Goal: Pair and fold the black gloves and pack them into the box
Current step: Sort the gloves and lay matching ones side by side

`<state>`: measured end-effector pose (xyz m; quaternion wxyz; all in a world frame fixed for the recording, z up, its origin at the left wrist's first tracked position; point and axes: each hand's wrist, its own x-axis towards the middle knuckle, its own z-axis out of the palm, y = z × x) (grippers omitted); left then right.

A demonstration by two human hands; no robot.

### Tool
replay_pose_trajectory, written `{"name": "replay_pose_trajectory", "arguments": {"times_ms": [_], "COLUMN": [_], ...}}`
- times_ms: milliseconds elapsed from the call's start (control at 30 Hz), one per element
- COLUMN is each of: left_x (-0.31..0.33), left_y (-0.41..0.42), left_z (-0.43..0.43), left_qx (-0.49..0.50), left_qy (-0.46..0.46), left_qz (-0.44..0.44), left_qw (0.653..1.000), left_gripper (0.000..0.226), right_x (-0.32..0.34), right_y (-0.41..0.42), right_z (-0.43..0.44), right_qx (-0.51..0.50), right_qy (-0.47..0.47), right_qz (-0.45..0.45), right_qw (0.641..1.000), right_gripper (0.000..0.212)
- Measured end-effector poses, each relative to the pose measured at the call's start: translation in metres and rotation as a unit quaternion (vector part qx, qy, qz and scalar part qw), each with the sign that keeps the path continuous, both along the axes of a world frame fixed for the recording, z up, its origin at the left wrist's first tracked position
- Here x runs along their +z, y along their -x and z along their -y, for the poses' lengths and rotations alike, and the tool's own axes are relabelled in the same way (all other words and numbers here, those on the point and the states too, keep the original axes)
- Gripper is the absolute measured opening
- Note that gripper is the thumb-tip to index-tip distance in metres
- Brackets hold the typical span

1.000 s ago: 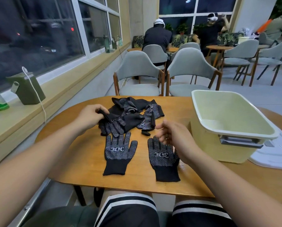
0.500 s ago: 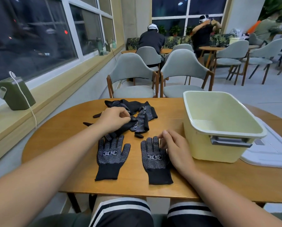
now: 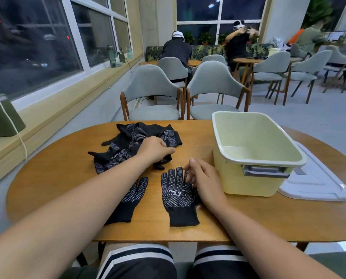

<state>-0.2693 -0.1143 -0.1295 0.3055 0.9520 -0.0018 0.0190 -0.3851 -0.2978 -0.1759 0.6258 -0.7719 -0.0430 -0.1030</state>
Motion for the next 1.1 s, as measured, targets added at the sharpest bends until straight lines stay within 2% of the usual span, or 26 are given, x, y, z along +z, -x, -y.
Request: {"name": "replay_pose_trajectory", "arguments": {"times_ms": [67,167,467,600,700,900,1100], "left_x": [0.001,0.008,0.062,0.088,0.106,0.129,0.142], "left_y": [0.0,-0.001,-0.004,-0.001,0.005,0.017,0.04], "left_z": [0.002,-0.002,-0.033,-0.044,-0.048,-0.048,-0.032], "left_qx": [-0.005,0.005,-0.004,-0.006,-0.014,-0.033,-0.059], "left_qy": [0.006,0.032,0.045,0.08,0.068,0.139,0.199], "left_qz": [-0.006,-0.007,0.005,0.02,0.045,0.064,0.055], "left_qw": [1.0,0.999,0.999,0.997,0.997,0.988,0.977], "left_gripper": [0.028,0.018,0.013,0.007,0.003,0.032,0.025], "right_x": [0.0,-0.001,-0.002,-0.002,-0.002,-0.002,-0.002], "right_y": [0.0,0.0,0.0,0.0,0.001,0.004,0.011], "right_z": [0.0,0.0,0.0,-0.001,-0.001,-0.002,-0.005], "right_qx": [0.0,0.001,0.01,0.013,0.013,-0.002,0.0], "right_qy": [0.003,0.001,-0.021,-0.012,-0.009,0.022,0.124], "right_qz": [0.003,0.0,0.002,0.012,0.017,0.048,0.15], "right_qw": [1.0,1.0,1.0,1.0,1.0,0.999,0.981], "right_gripper": [0.04,0.041,0.043,0.043,0.044,0.042,0.046]}}
